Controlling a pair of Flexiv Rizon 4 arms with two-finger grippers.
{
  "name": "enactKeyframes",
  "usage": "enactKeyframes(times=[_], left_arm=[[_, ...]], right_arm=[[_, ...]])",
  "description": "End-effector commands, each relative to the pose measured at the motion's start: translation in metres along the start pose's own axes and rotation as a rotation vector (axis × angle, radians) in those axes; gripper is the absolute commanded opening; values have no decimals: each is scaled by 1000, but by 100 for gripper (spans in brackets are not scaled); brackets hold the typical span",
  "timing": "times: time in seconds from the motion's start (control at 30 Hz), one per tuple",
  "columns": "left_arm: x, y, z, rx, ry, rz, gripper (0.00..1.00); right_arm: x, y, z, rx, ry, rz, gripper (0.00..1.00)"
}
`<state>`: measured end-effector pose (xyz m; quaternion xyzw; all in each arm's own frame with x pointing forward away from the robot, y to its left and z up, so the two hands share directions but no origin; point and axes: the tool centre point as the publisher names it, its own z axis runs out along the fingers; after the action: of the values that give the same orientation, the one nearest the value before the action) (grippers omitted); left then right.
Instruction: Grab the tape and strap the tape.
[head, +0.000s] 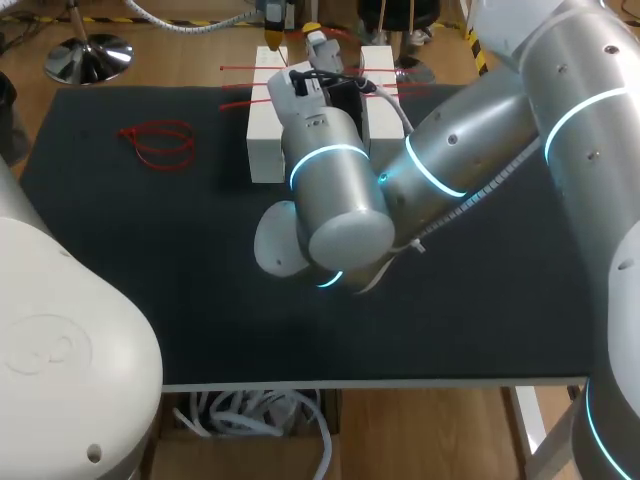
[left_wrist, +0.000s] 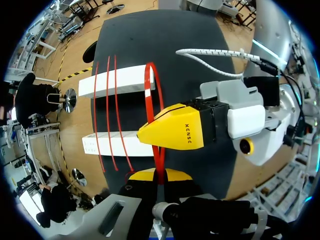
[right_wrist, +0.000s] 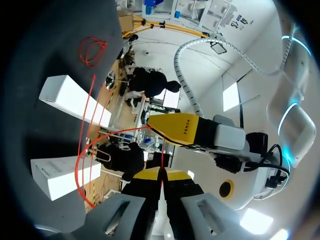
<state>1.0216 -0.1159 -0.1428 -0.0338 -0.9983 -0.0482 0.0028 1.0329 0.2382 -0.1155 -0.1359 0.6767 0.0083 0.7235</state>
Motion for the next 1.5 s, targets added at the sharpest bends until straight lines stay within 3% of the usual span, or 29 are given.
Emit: enactKeyframes(times=[0.03, 1.5], left_arm=[[1, 0, 0, -2, 0, -1, 0], [1, 0, 0, -2, 0, -1, 0]], right_arm=[[-3, 0, 0, -6, 8, -3, 0], [-1, -8, -4, 6, -3, -13, 0]])
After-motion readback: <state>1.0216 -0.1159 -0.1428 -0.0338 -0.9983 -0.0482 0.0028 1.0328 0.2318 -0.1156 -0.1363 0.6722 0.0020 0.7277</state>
